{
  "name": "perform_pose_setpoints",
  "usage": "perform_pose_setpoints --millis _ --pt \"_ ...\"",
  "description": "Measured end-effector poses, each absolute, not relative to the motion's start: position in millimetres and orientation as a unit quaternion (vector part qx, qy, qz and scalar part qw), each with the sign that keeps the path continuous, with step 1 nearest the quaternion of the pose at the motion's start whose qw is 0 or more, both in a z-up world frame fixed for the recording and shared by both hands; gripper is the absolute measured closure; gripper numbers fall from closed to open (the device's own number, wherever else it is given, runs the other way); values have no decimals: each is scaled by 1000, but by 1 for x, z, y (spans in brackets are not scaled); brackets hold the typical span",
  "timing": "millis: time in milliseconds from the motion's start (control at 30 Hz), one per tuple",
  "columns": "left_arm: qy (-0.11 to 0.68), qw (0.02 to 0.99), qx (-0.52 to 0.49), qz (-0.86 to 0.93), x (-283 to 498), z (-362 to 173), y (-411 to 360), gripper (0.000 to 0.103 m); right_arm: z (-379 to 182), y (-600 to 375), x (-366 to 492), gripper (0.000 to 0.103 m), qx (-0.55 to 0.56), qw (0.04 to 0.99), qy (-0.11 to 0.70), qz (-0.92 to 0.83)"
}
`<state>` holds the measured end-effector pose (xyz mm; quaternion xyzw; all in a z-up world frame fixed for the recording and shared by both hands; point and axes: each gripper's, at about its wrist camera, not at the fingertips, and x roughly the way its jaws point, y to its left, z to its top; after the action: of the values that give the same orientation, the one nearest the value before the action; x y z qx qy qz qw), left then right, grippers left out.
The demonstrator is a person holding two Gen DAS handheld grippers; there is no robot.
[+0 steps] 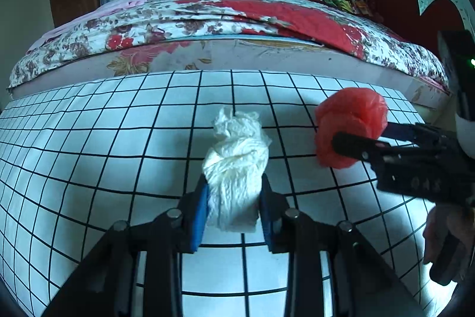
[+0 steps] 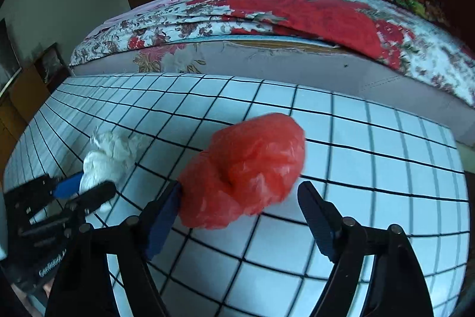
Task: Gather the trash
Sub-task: 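Grasp the white cloth with the left gripper while the right grasps the red bag, then carry the white cloth and red bag over the black bin with both tools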
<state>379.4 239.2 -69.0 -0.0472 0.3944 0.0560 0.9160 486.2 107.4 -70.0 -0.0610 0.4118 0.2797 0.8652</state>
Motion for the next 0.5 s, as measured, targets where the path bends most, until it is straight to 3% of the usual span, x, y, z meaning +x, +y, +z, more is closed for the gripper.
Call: perform_pose_setpoints --millis 100,167,233,367,500 --pt "393 917 -47 58 377 -69 243 71 -72 115 492 25 -58 862 414 287" --pt "394 916 -48 57 378 -70 246 71 -75 118 497 51 -51 857 421 293" --pt "396 915 -48 58 379 -71 248 71 -77 116 499 53 -42 859 420 291" --pt "395 916 -44 58 375 -73 248 71 -79 106 497 69 -24 857 423 294" --pt "385 921 -35 57 364 -69 239 71 -69 83 478 71 -16 868 403 290"
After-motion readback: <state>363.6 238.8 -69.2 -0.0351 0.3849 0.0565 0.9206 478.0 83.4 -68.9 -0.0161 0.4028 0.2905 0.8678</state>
